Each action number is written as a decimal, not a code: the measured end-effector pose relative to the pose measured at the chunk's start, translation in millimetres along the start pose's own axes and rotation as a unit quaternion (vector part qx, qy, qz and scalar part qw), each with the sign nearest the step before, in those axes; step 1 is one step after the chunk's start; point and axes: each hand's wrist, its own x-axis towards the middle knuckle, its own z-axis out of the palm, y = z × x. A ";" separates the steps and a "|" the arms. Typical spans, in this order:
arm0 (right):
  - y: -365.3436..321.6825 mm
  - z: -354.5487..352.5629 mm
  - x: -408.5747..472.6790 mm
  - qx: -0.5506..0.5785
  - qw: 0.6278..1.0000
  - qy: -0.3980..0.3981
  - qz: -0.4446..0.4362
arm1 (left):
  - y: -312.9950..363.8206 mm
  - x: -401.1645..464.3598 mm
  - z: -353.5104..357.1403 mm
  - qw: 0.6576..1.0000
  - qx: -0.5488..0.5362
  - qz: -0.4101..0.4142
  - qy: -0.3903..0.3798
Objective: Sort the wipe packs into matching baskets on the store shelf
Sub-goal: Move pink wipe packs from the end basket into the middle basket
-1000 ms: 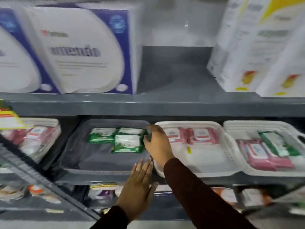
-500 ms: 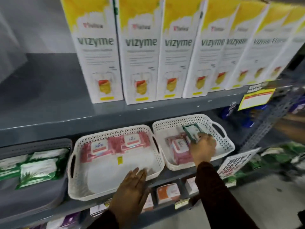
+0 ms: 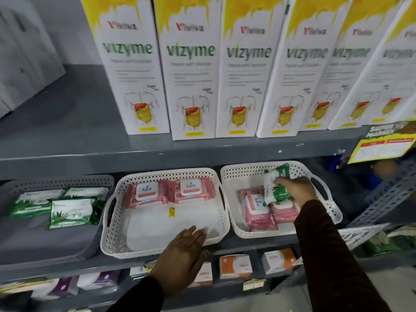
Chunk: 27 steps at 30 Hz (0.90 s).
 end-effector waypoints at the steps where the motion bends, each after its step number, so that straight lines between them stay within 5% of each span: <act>1: -9.3 1.0 -16.4 0.044 0.999 0.008 -0.019 | -3.4 -3.0 -5.0 1.000 -0.007 -0.006 0.000; 9: -96.1 95.9 -126.2 0.195 0.963 -0.132 -0.131 | -73.0 -72.7 -41.8 0.993 -0.013 -0.077 0.093; 18: -152.0 330.5 -270.6 0.290 0.896 -0.329 -0.071 | -197.5 -216.2 -94.2 0.955 0.049 -0.259 0.132; 22: -161.5 425.4 -321.2 0.229 0.901 -0.368 -0.011 | -222.6 -242.4 -100.6 0.955 0.071 -0.273 0.090; 27: -167.7 498.7 -353.3 0.282 0.858 -0.409 0.129 | -235.4 -257.9 -102.4 0.969 0.071 -0.223 0.086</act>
